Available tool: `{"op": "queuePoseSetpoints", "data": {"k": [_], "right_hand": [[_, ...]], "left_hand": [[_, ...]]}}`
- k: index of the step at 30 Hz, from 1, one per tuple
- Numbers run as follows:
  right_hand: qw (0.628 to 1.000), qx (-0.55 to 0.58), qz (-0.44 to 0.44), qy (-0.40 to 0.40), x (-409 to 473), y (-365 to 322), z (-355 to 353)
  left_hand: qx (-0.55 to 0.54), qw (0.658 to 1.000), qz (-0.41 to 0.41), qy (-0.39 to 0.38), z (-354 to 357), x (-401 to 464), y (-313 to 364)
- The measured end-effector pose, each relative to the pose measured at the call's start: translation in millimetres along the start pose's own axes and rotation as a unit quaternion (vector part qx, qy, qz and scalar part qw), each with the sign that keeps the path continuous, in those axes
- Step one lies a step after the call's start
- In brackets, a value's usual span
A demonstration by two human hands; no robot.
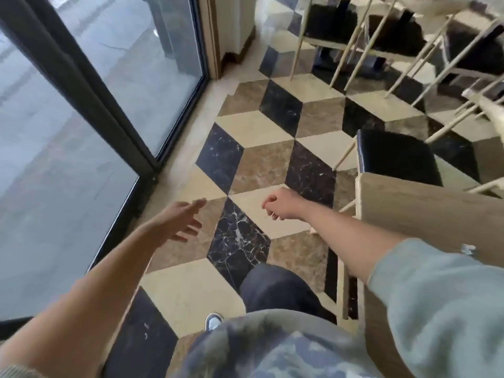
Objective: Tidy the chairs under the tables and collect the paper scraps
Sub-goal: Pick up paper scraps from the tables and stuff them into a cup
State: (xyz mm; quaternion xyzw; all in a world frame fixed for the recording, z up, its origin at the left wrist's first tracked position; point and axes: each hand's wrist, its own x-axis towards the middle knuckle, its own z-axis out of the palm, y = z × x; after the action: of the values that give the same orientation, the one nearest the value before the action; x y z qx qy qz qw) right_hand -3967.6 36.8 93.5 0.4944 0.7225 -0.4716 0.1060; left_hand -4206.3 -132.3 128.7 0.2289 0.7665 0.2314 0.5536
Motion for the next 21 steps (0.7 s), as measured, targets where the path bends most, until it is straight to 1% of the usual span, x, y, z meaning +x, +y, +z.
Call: {"op": "queuePoseSetpoints", "data": {"k": [2,4,8,9,11,13,16,21], "right_hand": [[0.998,0.054,0.016,0.039,25.3,1.6,-31.5],[0.992,0.095,0.044,0.070,54.3,8.9,-62.8],[0.980,0.146,0.087,0.105,120.8,36.0,-129.1],[0.973,0.166,0.101,0.123,146.3,45.7,-153.0],[0.962,0.200,0.113,0.147,170.5,53.7,-182.4],[0.950,0.234,0.119,0.168,205.6,61.4,-234.2],[0.929,0.274,0.136,0.207,233.1,74.7,-310.3],[0.881,0.349,0.180,0.263,267.1,111.0,-397.8]], "left_hand": [[0.038,0.999,0.019,-0.026,-11.0,46.4,57.5],[0.067,0.996,0.041,-0.037,-12.6,98.3,114.4],[0.146,0.982,0.079,-0.091,6.7,187.9,219.6],[0.166,0.978,0.077,-0.099,14.9,215.3,253.1],[0.179,0.975,0.069,-0.108,27.1,240.5,294.6],[0.201,0.971,0.064,-0.114,40.7,280.6,359.6],[0.233,0.960,0.061,-0.145,67.0,328.9,452.9],[0.293,0.932,0.100,-0.191,129.1,401.3,562.8]]}}
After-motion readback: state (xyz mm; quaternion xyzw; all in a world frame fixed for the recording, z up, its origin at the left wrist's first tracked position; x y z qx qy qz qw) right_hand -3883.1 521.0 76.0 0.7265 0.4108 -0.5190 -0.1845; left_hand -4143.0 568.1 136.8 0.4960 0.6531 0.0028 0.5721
